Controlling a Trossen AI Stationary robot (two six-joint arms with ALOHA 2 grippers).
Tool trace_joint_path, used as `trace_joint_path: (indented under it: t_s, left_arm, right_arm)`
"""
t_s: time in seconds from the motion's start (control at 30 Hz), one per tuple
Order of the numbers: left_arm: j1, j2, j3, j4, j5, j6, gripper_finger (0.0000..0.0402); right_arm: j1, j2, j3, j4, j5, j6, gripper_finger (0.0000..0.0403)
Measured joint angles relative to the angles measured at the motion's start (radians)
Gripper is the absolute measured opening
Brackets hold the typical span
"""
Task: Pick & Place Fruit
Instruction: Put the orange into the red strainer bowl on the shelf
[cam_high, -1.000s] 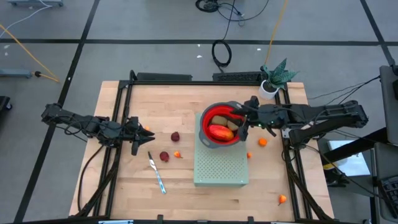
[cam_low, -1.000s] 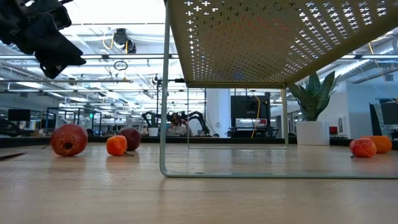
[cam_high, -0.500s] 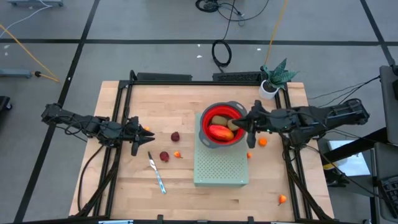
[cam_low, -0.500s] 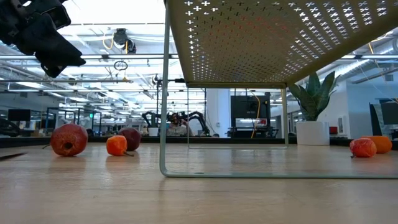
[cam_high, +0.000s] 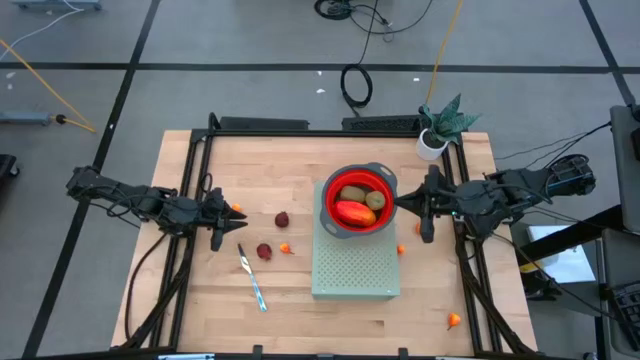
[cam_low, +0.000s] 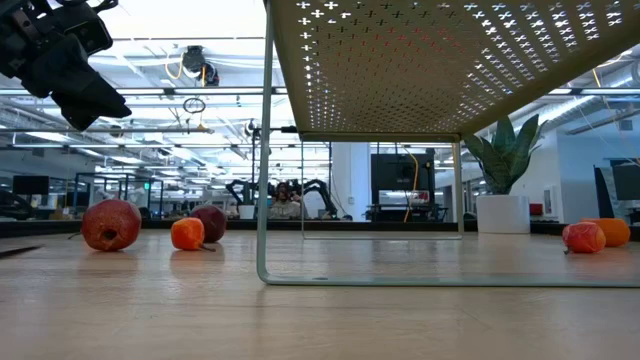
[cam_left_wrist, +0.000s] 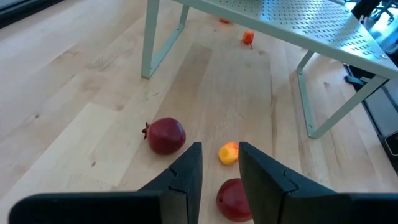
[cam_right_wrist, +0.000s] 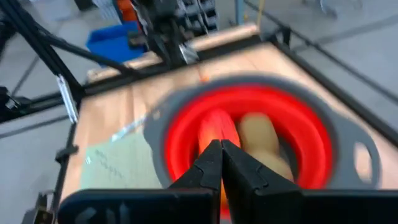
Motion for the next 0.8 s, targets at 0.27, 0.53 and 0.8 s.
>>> trace_joint_path:
  t_s: [0.27,0.53,0.8]
  left_arm:
    - [0.0,0.0,0.0,-0.019,0.0,0.002,0.0102]
    - [0.0,0.0,0.0,-0.021,-0.004,0.05,0.0102]
    - [0.0,0.0,0.0,-0.021,-0.144,0.049,0.0102]
  right_arm:
    - [0.019,-0.028,0.0,-0.325,-0.006,0.221,0.0]
    - [0.018,-0.024,0.0,-0.531,-0.095,0.338,0.0]
    - [0.018,0.005,-0.002,-0.63,-0.243,0.342,0.0]
